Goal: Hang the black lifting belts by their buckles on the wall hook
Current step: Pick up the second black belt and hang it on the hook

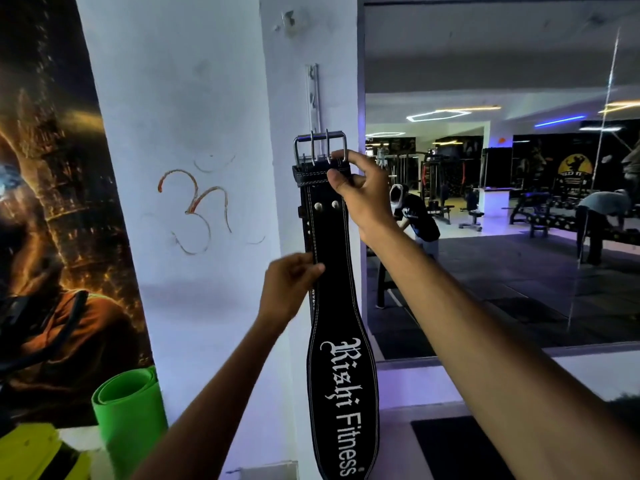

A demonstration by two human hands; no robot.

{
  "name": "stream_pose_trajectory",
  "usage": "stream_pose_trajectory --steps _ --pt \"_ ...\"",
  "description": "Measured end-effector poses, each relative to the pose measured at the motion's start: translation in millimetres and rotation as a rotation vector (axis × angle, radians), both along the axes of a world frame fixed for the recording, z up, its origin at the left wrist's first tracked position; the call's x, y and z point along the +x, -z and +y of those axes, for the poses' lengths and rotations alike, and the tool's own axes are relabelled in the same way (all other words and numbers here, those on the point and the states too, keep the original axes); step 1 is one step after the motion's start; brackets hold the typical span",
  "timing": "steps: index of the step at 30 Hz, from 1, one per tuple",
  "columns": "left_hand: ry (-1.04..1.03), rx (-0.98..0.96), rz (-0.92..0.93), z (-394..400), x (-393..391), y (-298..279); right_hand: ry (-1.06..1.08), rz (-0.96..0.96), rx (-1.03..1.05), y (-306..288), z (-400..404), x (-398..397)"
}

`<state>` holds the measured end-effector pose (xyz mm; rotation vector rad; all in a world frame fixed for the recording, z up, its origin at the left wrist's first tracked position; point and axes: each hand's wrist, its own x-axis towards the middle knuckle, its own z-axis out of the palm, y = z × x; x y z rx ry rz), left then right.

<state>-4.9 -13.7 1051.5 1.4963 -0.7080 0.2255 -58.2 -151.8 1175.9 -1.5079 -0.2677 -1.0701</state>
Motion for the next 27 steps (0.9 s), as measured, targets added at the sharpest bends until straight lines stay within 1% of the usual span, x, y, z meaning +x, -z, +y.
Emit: stream_pose_trajectory --steps 2,5,8,10,12,14,16,18,20,24,26,27 --pt "0.014 0.020 0.051 1 -4 44 0.012 0.008 0.000 4 0 0" --pt "0.108 0.116 0.154 3 -20 105 0.048 0.012 0.032 7 -3 2" --pt "0.186 0.203 0.230 10 -30 144 0.060 0.006 0.059 9 -5 -2" --pt "0.183 0.274 0.204 12 -30 150 0.068 0.003 0.045 10 -3 -6" --pt "0.171 0.311 0.157 9 -28 139 0.067 0.003 0.043 13 -3 -7" --pt "0.146 0.264 0.123 3 -28 116 0.039 0.017 0.056 15 -2 -6" --pt "0.123 0.162 0.106 -3 -27 91 0.018 0.038 0.060 17 -2 -4" --pt "0.132 0.094 0.121 -5 -28 78 0.020 0.041 0.073 17 0 -3" --pt "0.152 0.123 0.159 -3 -28 90 0.032 0.031 0.080 16 0 -6" --pt "0.196 0.312 0.198 14 -26 142 0.075 0.017 0.087 17 0 -18" --pt "0.133 0.372 0.114 17 -23 145 0.083 0.011 0.079 21 -1 -20" --pt "0.103 0.369 0.070 15 -24 137 0.078 0.011 0.070 24 -1 -19"
